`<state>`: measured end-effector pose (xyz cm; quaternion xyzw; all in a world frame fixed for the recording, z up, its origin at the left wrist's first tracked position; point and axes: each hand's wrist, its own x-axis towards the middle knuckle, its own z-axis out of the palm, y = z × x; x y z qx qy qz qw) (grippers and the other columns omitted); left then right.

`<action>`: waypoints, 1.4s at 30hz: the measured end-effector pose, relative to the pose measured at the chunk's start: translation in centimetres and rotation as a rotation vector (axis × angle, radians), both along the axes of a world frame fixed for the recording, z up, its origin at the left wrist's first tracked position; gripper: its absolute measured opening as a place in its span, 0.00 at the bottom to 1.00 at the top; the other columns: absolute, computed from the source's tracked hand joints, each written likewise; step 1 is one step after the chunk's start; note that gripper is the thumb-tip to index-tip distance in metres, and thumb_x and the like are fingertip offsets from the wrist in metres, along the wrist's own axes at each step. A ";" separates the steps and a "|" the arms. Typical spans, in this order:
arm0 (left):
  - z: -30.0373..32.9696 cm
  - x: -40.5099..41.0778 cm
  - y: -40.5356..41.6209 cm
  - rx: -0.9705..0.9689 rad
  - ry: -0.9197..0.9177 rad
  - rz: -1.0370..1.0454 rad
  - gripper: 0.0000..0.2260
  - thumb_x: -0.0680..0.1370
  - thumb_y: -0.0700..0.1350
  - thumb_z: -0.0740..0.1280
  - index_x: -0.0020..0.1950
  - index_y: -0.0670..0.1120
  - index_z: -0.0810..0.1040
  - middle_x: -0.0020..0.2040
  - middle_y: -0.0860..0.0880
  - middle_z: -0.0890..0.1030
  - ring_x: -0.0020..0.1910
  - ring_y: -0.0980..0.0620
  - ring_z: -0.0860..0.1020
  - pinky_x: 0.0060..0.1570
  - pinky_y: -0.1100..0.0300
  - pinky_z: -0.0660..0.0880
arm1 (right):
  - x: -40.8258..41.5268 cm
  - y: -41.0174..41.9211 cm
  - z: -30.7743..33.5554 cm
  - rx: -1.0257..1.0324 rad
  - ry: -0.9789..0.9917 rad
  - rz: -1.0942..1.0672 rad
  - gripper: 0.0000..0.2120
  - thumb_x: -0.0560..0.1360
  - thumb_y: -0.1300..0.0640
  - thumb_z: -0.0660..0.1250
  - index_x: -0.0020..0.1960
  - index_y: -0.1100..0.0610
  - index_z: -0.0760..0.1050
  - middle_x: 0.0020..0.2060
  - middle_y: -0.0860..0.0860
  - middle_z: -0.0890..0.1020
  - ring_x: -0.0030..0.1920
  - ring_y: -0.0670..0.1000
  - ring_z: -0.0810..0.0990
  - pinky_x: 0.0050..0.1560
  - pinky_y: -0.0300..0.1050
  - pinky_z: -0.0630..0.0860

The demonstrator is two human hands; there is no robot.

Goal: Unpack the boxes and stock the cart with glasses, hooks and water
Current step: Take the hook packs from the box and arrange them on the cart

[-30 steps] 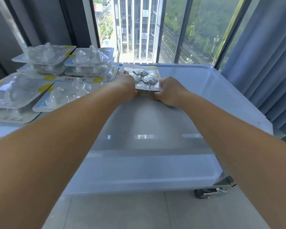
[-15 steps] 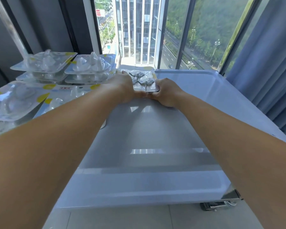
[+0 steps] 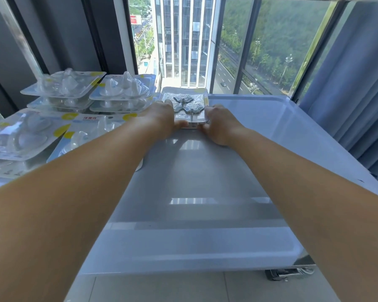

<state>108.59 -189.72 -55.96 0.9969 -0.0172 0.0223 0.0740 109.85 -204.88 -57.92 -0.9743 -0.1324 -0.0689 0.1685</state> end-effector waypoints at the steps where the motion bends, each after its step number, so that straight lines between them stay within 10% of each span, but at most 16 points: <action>1: 0.0 -0.2 0.1 0.000 -0.006 -0.002 0.25 0.77 0.60 0.61 0.61 0.39 0.68 0.60 0.39 0.74 0.58 0.41 0.72 0.46 0.55 0.65 | -0.1 0.1 -0.1 0.011 -0.020 -0.011 0.10 0.78 0.59 0.61 0.57 0.63 0.71 0.59 0.61 0.72 0.58 0.58 0.73 0.47 0.41 0.65; 14: 0.2 -0.9 -0.3 0.039 -0.062 -0.015 0.21 0.80 0.54 0.60 0.63 0.38 0.67 0.62 0.38 0.73 0.61 0.40 0.72 0.50 0.53 0.67 | -0.2 0.6 -0.1 -0.039 0.010 -0.071 0.23 0.78 0.57 0.60 0.70 0.64 0.62 0.64 0.61 0.71 0.64 0.60 0.70 0.58 0.45 0.68; 22: 1.6 -9.2 -1.3 0.165 -0.090 0.023 0.14 0.81 0.45 0.59 0.64 0.40 0.70 0.64 0.41 0.71 0.67 0.42 0.66 0.62 0.52 0.66 | -10.5 2.5 2.5 -0.071 -0.230 -0.111 0.11 0.78 0.57 0.57 0.55 0.61 0.73 0.55 0.56 0.75 0.58 0.57 0.72 0.47 0.44 0.68; 30: 0.8 -23.2 0.9 -0.058 -0.368 -0.105 0.17 0.74 0.47 0.54 0.41 0.41 0.80 0.38 0.45 0.82 0.46 0.42 0.82 0.42 0.57 0.75 | -23.9 2.9 0.8 0.061 -0.285 -0.012 0.12 0.71 0.54 0.59 0.38 0.59 0.77 0.33 0.51 0.78 0.36 0.56 0.77 0.32 0.41 0.71; 36: 8.3 -32.1 3.4 -0.022 -0.082 -0.040 0.17 0.74 0.49 0.57 0.49 0.41 0.82 0.44 0.45 0.83 0.53 0.42 0.81 0.56 0.40 0.72 | -31.8 4.5 9.8 0.121 -0.147 0.154 0.12 0.72 0.56 0.59 0.43 0.62 0.78 0.37 0.54 0.81 0.37 0.58 0.79 0.36 0.46 0.77; 42: 22.0 -38.8 8.2 -0.136 0.008 0.181 0.19 0.72 0.50 0.57 0.49 0.41 0.82 0.48 0.45 0.83 0.42 0.46 0.83 0.30 0.58 0.77 | -35.8 10.2 23.4 0.090 -0.068 0.359 0.12 0.71 0.56 0.60 0.40 0.61 0.79 0.34 0.54 0.80 0.34 0.56 0.79 0.34 0.44 0.76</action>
